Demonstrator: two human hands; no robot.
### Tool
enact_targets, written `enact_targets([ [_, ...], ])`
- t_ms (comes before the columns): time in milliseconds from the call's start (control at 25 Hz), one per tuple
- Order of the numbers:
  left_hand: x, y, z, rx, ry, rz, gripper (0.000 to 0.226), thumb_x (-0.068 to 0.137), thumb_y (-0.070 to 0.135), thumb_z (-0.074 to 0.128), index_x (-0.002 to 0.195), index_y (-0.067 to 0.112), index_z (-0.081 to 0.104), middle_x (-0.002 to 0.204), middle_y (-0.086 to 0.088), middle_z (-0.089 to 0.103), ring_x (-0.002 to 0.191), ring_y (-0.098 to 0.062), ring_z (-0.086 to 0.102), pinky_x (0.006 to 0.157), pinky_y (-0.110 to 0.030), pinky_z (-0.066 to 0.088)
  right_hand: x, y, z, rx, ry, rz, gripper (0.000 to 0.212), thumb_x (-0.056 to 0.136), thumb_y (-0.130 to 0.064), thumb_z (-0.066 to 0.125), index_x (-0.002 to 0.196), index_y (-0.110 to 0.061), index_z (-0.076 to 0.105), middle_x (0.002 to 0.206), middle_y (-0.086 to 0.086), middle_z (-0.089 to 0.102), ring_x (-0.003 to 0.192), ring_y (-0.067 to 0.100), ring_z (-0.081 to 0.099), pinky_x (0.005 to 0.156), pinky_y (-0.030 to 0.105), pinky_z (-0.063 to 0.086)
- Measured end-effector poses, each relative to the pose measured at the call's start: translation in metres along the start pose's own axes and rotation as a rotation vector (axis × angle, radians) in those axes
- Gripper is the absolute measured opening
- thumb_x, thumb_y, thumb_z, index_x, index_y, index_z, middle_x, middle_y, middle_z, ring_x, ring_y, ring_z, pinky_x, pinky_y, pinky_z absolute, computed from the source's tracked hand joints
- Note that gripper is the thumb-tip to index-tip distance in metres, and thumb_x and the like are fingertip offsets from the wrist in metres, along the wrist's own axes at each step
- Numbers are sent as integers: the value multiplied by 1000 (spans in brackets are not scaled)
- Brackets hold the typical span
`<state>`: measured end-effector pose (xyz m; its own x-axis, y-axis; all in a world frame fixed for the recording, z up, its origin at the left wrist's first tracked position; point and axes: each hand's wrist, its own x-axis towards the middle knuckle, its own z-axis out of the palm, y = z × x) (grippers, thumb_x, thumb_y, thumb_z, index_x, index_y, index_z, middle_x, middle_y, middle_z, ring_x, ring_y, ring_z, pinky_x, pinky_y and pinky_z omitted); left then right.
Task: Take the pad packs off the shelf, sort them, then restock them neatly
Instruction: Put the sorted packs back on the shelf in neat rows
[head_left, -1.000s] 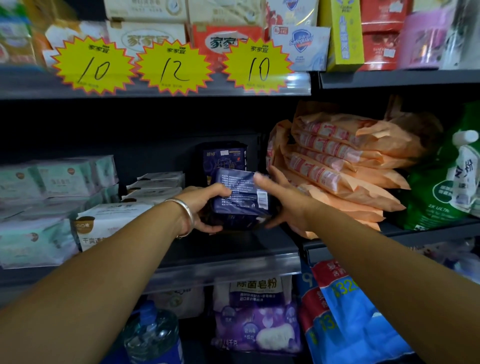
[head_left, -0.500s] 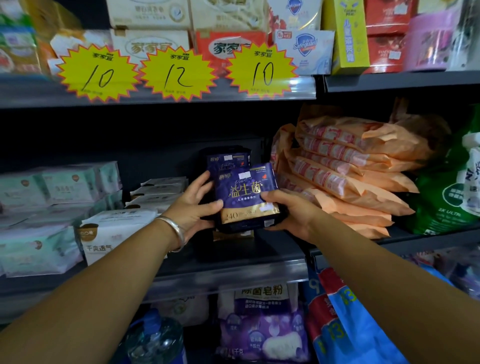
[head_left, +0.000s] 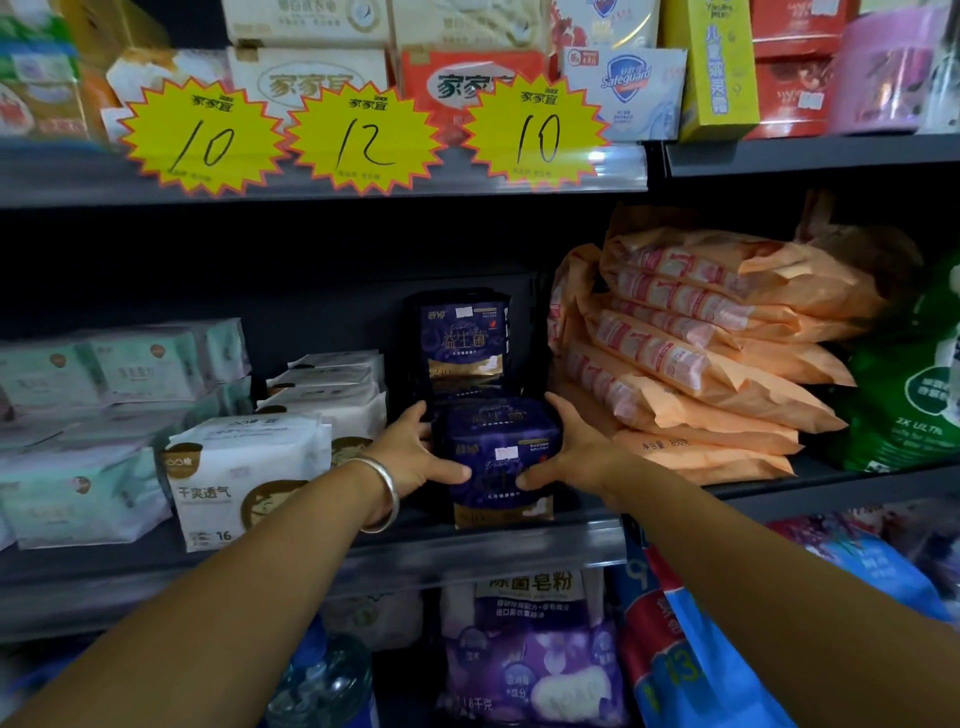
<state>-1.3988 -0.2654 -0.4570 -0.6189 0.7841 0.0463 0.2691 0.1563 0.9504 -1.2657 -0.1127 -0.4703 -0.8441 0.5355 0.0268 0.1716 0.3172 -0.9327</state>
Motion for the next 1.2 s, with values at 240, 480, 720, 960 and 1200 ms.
enact_targets([
  [240, 7, -1, 5, 208, -36, -62, 53, 77, -2, 71, 125, 7, 52, 123, -10, 60, 112, -23, 57, 101, -35, 44, 2, -17, -5, -339, 38, -3, 108, 63, -3, 83, 148, -21, 19, 136, 9, 45, 121, 26, 47, 101, 39, 45],
  [480, 14, 0, -3, 68, -2, -216, 94, 69, -18, 54, 149, 10, 14, 149, -11, 30, 134, -30, 34, 108, -36, 35, 3, -18, -2, -262, 34, 49, 116, 66, 1, 80, 152, -17, 5, 143, 8, 40, 129, 26, 41, 107, 37, 39],
  [720, 23, 2, -9, -103, -56, -233, 103, 47, -17, 44, 144, 15, 32, 137, -14, 47, 125, -33, 44, 95, -38, 44, 15, -22, 15, -130, -55, 55, 85, 70, -5, 80, 139, -18, 32, 122, 1, 56, 111, 19, 54, 97, 34, 46],
  [960, 15, 21, -12, -334, -89, -157, 30, 88, -4, 50, 82, 26, 48, 91, 1, 57, 86, -14, 55, 66, -29, 43, 53, -18, 17, 184, 6, 133, 118, 59, -79, 63, 152, -27, 13, 158, -6, 16, 144, 20, 21, 119, 44, 19],
  [1200, 37, 21, -26, -199, -88, -201, 51, 89, 8, 60, 136, 9, 41, 116, -5, 58, 103, -16, 54, 94, -33, 40, 69, -19, 17, 158, 2, 167, 96, 72, -71, 57, 149, -23, 25, 155, 1, 28, 140, 23, 31, 116, 44, 25],
])
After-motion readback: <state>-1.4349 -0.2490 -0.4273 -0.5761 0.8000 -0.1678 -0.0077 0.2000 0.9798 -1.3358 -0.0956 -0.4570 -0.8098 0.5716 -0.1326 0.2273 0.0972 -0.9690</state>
